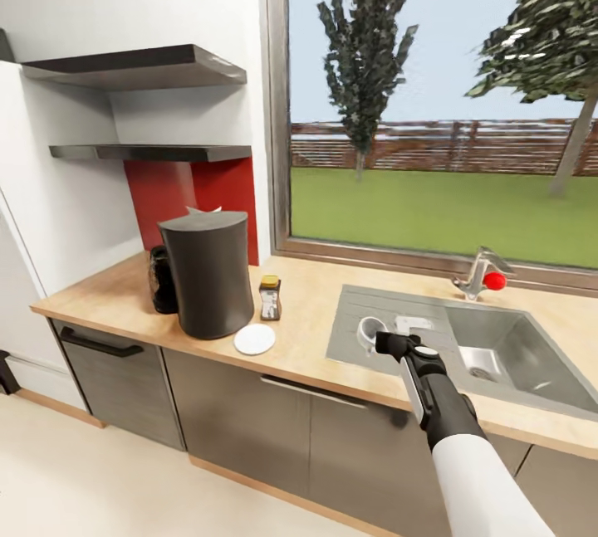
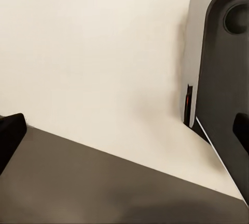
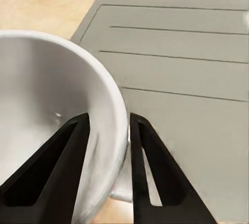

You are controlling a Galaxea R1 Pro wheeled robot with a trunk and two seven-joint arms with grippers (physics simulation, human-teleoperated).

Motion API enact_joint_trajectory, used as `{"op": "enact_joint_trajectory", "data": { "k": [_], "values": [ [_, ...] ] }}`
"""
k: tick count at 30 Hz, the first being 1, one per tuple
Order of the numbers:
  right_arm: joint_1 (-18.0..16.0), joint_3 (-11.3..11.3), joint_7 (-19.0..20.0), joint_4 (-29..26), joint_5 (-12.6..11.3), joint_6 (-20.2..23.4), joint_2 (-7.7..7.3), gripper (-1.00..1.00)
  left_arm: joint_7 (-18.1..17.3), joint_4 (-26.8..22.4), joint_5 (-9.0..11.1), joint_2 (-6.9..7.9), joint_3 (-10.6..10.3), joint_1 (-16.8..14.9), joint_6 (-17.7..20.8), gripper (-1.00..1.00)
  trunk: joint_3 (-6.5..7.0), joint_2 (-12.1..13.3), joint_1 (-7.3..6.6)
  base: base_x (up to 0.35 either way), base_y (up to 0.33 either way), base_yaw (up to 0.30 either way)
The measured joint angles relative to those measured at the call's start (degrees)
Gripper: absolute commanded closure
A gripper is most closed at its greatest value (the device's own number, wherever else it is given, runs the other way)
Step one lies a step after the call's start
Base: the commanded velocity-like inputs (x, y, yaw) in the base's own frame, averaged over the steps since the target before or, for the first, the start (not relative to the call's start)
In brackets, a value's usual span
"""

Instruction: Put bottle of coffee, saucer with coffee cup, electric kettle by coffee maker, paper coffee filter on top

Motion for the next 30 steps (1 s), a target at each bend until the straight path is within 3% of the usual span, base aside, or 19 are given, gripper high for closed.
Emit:
{"op": "enact_joint_trajectory", "data": {
  "k": [16,22,30],
  "values": [
    [0.0,0.2,-0.3,0.4,0.4,0.5,0.07,1.0,0.1,0.2,-0.1,0.3,-0.1,0.1,0.1,-1.0,0.0,0.0,0.01,0.146,0.301,0.0],
    [0.0,3.7,-0.7,0.6,0.4,4.9,0.09,1.0,0.1,0.2,-0.1,0.38,-0.1,0.7,0.1,-1.0,0.0,0.0,0.02,0.049,0.307,0.0],
    [0.0,4.1,-0.8,0.6,0.4,6.2,0.02,1.0,0.0,0.1,-0.1,0.29,-0.1,0.7,0.1,-1.0,0.0,0.0,0.02,0.001,0.123,0.0]
  ]
}}
